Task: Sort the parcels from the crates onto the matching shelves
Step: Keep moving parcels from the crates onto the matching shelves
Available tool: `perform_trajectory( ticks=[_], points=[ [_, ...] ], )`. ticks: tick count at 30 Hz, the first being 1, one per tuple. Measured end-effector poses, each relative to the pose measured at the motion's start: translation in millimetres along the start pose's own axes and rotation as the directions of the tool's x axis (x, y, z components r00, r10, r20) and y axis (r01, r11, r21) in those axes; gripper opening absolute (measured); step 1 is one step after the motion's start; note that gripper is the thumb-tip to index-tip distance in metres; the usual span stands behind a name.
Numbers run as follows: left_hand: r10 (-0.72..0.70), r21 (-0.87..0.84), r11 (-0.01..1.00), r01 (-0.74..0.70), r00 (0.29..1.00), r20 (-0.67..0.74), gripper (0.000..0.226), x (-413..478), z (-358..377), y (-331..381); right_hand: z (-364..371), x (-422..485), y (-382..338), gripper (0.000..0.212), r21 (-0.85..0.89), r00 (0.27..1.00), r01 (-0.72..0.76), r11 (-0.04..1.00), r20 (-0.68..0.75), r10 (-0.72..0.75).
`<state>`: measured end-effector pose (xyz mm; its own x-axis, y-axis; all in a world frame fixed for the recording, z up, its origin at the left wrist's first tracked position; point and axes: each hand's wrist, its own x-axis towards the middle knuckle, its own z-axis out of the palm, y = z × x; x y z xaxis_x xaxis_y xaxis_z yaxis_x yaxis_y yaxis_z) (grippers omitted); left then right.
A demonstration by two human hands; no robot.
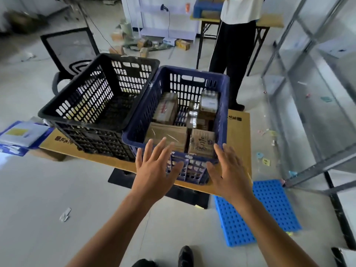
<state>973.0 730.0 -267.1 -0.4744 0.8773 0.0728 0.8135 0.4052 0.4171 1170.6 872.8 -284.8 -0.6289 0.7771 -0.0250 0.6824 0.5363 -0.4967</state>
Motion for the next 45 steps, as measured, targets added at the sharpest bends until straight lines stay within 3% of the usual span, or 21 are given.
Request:
perform_trajectory(
  ticks=[10,19,24,30,33,38,41,45],
  points=[
    [0.122,-0.148,0.983,-0.110,0.990,0.077,0.082,154.2,2.1,-14.7,11.0,114.3,0.8,0.073,-0.134,0.995,-0.095,0.986,0.025,0.099],
    [0.181,-0.117,0.982,-0.149,0.919,0.351,0.086,291.4,39.4,-41.5,11.6,177.8,8.1,0.081,-0.262,0.974,-0.225,0.938,-0.037,0.224],
    [0.126,-0.285,0.958,0.012,0.879,0.459,0.092,359.8,78.8,-26.0,2.7,227.2,24.7,0.083,-0.305,0.974,-0.228,0.925,-0.064,0.219],
    [-0.022,-0.423,0.871,0.249,0.881,0.473,0.090,406.3,139.6,-10.7,0.8,281.0,44.3,0.081,-0.335,0.973,-0.232,0.913,-0.090,0.214],
    [-0.063,-0.473,0.794,0.382,0.826,0.560,0.093,410.1,158.8,-4.8,3.2,282.7,43.0,0.081,-0.331,0.975,-0.219,0.918,-0.104,0.195],
    [-0.059,-0.608,0.671,0.423,0.849,0.525,0.093,402.0,174.0,7.8,4.2,282.9,40.7,0.080,-0.319,0.968,-0.250,0.914,-0.111,0.226],
    [-0.043,-0.743,0.497,0.449,0.867,0.496,0.068,395.3,168.5,15.1,1.1,281.3,40.1,0.079,-0.310,0.967,-0.254,0.916,-0.079,0.241],
    [-0.061,-0.760,0.439,0.480,0.859,0.507,0.059,394.1,162.7,15.0,-2.7,280.2,37.6,0.078,-0.294,0.968,-0.250,0.923,-0.065,0.242]
  ],
)
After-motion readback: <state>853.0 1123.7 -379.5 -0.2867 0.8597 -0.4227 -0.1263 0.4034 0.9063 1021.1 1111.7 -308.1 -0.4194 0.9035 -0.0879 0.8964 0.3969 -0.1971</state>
